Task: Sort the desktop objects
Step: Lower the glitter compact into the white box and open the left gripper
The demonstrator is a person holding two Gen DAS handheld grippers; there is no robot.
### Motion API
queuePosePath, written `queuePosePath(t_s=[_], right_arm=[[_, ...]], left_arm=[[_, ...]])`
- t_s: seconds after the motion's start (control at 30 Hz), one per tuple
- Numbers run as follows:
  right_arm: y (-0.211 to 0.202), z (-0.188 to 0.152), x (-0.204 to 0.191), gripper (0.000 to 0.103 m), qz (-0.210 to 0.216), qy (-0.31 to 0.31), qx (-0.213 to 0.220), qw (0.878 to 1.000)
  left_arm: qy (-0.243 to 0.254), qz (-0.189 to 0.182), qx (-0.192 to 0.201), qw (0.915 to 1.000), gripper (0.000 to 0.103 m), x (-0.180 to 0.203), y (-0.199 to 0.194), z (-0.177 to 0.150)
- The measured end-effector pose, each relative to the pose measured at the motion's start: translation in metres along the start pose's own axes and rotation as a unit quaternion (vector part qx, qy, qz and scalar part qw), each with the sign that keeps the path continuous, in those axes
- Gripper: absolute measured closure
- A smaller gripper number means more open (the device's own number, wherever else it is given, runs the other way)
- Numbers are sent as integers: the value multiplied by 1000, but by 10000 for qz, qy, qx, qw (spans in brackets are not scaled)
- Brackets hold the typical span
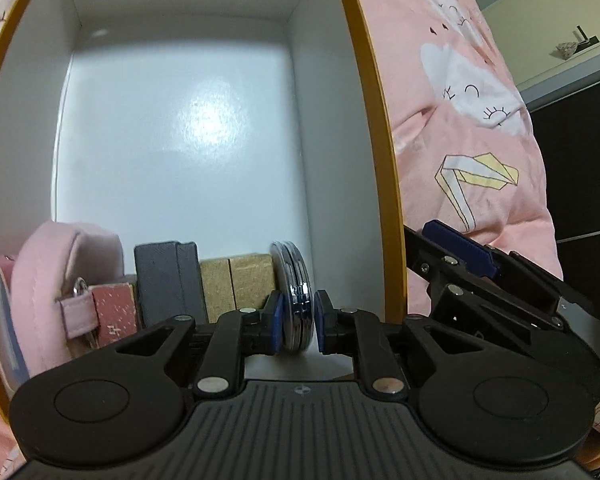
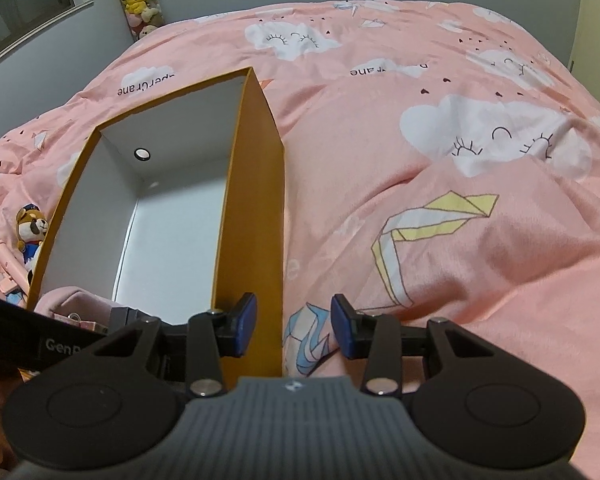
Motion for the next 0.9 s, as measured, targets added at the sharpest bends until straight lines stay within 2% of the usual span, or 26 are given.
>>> queuePosePath(t_s=[0.2,0.33,0.57,0.7,0.73,0.8,0.9], right_arm=[[-2,-1,-1,60,2,-21,-2,10000],[-10,1,-6,60,29,-102,89,9999],[-27,8,-18,60,-146,-367,439,9983],[-36,12,-30,59,13,-440,630,9970],[-37,13,-34,58,38,-478,670,9966],[-39,16,-45,49,95,-569,749,9955],[-42,21,-62,43,233,-677,887,9935]], left_arm=[[-39,-113,17,9999,86,-4,-9,-1],[-13,-219,258,9994,83,-8,-31,-1],[319,222,1073,9935,82,-22,-77,-4],[521,419,1530,9860,82,-24,-96,-9],[552,469,1623,9841,82,-24,-99,-9],[588,597,1846,9792,81,-29,-109,-11],[613,799,2127,9719,81,-40,-122,-14]])
Point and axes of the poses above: each gripper's, at about its wrist camera, not at the fingertips, and y roughly the way its jaws point, x to its right, z to its top, the point moved 9 cm from there along y, roughly the way its jaws point, and after that the axes turned 5 degrees about -y, right-handed, at the moved point
